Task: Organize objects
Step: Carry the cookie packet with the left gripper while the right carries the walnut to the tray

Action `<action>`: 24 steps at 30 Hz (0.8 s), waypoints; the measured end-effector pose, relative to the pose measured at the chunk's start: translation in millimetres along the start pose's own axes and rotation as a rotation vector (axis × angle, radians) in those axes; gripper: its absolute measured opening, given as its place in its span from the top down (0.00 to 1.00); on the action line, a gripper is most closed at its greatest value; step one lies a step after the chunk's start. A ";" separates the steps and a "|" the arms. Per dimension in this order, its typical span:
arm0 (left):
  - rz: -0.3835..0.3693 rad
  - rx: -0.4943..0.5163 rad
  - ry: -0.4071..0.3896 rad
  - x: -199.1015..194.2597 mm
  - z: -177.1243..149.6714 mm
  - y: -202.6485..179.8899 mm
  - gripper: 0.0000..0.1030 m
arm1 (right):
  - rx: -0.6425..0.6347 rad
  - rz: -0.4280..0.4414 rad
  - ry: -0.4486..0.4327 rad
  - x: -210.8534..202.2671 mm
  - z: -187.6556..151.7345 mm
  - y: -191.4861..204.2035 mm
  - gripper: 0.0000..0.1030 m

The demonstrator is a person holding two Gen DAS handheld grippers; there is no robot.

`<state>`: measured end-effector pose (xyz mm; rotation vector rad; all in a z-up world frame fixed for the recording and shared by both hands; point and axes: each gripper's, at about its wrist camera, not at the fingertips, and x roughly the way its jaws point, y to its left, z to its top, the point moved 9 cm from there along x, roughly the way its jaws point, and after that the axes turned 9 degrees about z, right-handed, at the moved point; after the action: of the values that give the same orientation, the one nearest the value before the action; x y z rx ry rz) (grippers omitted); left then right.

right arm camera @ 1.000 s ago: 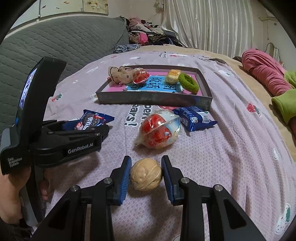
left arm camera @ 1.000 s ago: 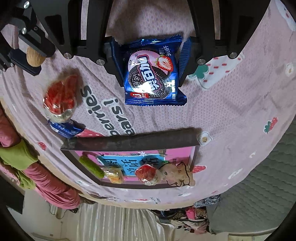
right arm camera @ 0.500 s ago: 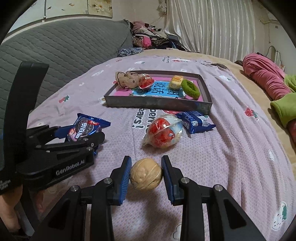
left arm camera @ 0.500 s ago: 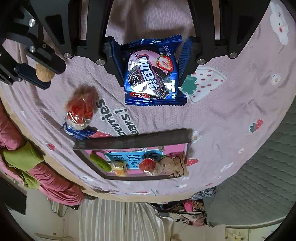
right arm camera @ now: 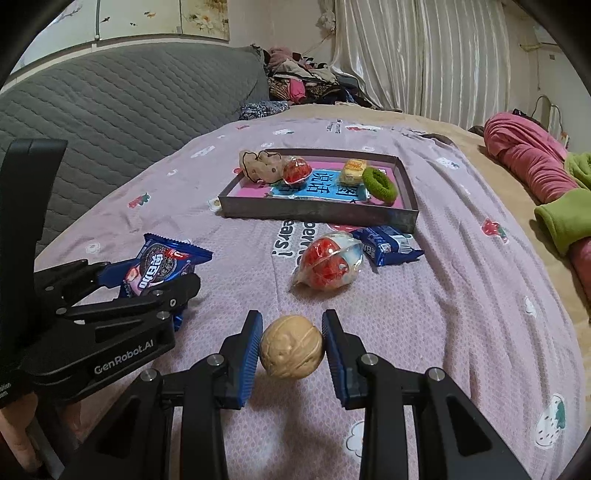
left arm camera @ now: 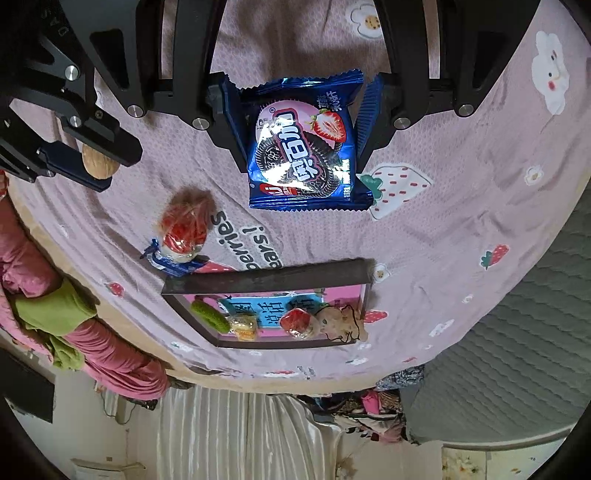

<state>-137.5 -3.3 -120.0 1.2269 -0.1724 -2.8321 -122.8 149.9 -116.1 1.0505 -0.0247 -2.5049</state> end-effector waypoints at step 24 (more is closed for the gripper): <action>0.003 -0.021 -0.030 -18.1 14.9 10.9 0.48 | -0.005 0.020 -0.047 -17.7 22.8 1.6 0.67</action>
<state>-136.0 -11.2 -95.4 1.1794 -0.1459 -2.8435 -126.8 152.0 -87.5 0.9846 -0.0418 -2.5099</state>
